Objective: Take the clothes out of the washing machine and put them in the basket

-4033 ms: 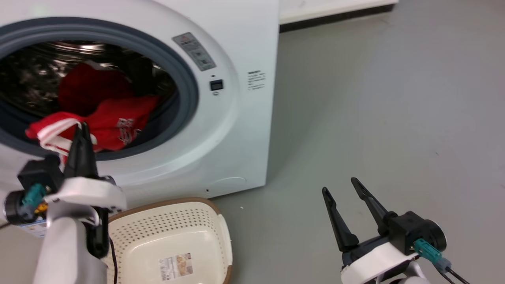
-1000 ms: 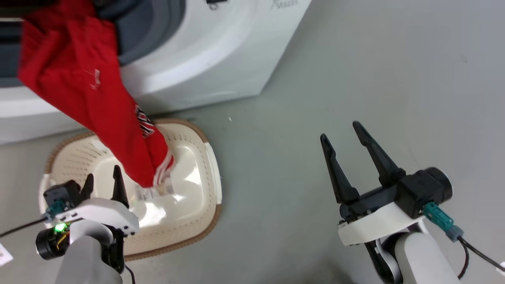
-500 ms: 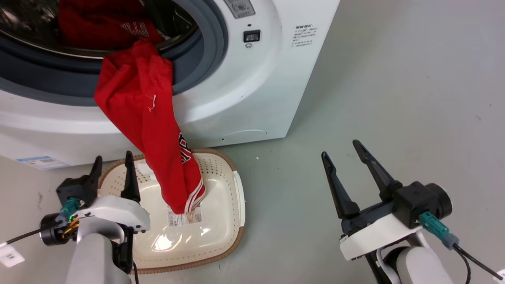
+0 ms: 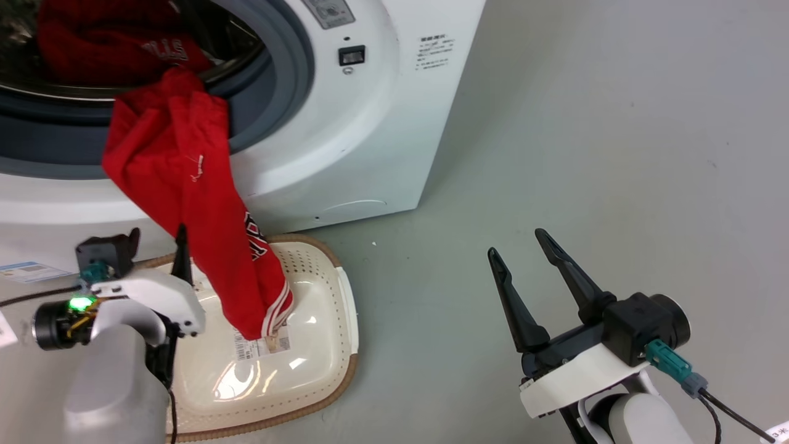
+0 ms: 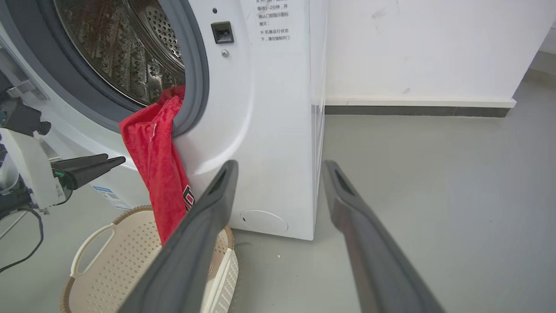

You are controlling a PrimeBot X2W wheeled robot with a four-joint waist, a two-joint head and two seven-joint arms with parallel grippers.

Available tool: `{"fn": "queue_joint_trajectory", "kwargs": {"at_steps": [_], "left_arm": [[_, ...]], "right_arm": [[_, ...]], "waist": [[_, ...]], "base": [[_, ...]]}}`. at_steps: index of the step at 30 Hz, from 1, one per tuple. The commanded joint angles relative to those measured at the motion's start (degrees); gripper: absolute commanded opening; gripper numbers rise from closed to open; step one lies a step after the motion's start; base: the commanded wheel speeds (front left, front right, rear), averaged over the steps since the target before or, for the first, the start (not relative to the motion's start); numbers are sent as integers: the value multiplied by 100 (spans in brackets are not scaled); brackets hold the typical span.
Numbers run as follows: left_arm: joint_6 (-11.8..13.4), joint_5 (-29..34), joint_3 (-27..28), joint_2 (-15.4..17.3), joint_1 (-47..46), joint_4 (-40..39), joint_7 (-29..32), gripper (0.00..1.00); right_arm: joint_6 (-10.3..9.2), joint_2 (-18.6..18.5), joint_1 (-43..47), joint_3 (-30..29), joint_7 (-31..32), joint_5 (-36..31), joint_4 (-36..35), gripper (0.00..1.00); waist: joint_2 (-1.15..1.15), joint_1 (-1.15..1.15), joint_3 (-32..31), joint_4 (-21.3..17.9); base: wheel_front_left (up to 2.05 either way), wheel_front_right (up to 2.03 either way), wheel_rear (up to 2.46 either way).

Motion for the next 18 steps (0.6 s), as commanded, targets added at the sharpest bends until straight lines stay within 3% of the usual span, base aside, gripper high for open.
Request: {"fn": "queue_joint_trajectory", "kwargs": {"at_steps": [1,18], "left_arm": [[5,4,1,44,-125,118,-2,100],[125,-201,75,809,-1573,1624,349,100]], "right_arm": [[-4,12,-37,8,-40,41,17,100],[-4,12,-256,186,-285,212,194,100]], "waist": [[0,1,100,-102],[0,1,628,-519]], "base": [[0,0,0],[0,0,0]]}}
